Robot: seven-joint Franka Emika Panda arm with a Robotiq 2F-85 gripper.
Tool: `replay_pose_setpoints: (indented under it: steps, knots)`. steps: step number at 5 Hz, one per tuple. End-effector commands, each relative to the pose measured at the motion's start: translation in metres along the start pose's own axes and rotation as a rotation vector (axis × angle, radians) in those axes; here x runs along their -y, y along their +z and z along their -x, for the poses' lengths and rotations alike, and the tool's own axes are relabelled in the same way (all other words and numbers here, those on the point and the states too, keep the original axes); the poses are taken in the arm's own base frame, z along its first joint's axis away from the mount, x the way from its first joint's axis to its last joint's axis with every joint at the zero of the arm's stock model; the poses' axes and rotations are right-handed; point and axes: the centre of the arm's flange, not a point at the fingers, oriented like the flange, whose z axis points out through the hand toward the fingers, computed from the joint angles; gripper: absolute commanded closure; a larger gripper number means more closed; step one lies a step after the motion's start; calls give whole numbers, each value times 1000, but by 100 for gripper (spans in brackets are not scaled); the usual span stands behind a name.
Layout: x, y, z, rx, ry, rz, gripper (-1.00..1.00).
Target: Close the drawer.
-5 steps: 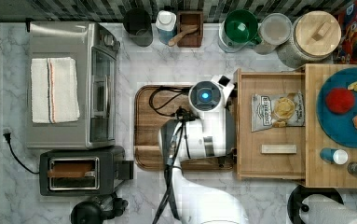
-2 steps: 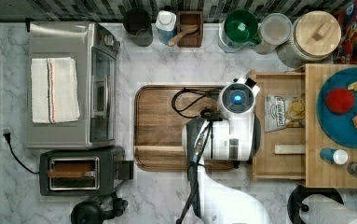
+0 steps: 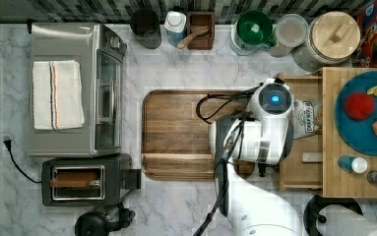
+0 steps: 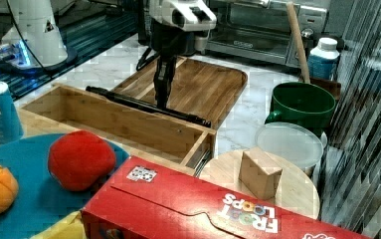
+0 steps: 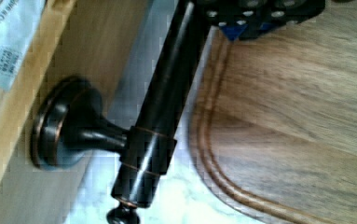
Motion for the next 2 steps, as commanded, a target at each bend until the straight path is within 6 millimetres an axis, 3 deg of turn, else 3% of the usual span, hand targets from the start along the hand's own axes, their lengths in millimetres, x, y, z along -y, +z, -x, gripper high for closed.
replay_pose_setpoints:
  steps: [1, 2]
  knots:
    - [-187, -46, 90, -21, 195, 87, 100]
    - [-223, -40, 100, -47, 172, 110, 100]
